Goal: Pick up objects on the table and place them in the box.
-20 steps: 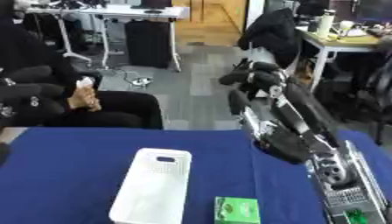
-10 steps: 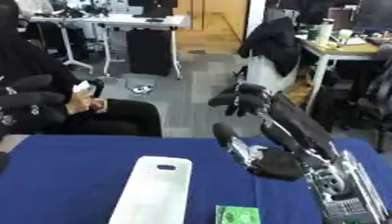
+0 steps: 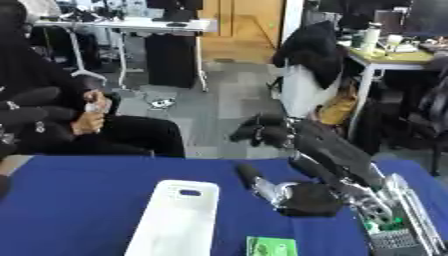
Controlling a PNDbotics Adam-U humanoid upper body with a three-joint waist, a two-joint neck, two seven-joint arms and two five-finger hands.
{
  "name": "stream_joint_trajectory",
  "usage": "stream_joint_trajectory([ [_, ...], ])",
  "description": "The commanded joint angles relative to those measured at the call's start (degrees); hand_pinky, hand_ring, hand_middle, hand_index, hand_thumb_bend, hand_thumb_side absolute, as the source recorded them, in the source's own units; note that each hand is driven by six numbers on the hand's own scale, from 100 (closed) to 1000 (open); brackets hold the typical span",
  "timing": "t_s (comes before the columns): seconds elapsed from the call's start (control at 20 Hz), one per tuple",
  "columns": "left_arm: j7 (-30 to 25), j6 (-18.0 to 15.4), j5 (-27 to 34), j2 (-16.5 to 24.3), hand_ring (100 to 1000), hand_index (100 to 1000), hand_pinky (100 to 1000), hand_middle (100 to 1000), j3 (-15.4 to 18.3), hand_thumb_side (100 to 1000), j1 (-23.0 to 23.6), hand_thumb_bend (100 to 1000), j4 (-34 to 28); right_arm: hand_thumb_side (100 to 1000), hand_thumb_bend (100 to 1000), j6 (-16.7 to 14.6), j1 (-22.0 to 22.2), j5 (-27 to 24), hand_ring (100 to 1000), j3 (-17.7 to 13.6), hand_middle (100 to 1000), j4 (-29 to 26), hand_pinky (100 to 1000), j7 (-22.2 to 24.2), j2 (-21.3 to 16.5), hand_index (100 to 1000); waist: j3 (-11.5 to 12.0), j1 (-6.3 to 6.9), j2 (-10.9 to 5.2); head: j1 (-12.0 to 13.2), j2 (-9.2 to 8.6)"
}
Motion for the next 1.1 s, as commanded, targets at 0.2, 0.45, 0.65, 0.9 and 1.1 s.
stream_joint_trajectory([
  [0.2, -0.63, -0.63, -0.02, 1.09, 895, 929, 690, 975, 0.49, 680, -1.02, 100, -0.84, 1000, 218, -1.48, -0.14, 1.2, 675, 0.46, 762, 0.47, 635, 4.66, -1.21, 856, 0.4, 0.18, -0.68, 0.11, -1.2],
  [0.45, -0.31, -0.42, -0.05, 0.98, 894, 928, 691, 975, 0.64, 680, -1.12, 100, -0.87, 1000, 297, -4.25, 0.14, 1.83, 674, 2.47, 762, 7.54, 634, 2.47, -3.6, 860, 1.08, 0.09, -0.9, 1.19, -2.94],
  [0.65, 0.06, -0.12, -0.32, 0.93, 894, 928, 691, 975, 0.77, 681, -1.16, 100, -0.9, 1000, 378, -7.11, -0.46, 2.96, 691, 4.43, 771, 13.4, 654, -2.25, -7.76, 867, 1.44, -0.12, -1.1, 1.83, -3.15],
  [0.9, 0.48, 0.04, -0.81, 1.18, 894, 928, 691, 975, 0.77, 681, -1.0, 100, -0.85, 1000, 451, -9.75, -1.3, 4.66, 741, 6.39, 811, 18.92, 718, -7.25, -12.62, 903, 1.36, -0.26, -1.14, 2.42, -2.97],
  [1.1, 0.55, 0.0, -0.98, 1.36, 894, 928, 692, 975, 0.83, 682, -0.89, 100, -0.71, 1000, 468, -10.77, -1.08, 5.49, 767, 7.35, 829, 22.47, 756, -9.61, -15.44, 919, 1.24, -0.36, -1.19, 2.5, -2.27],
])
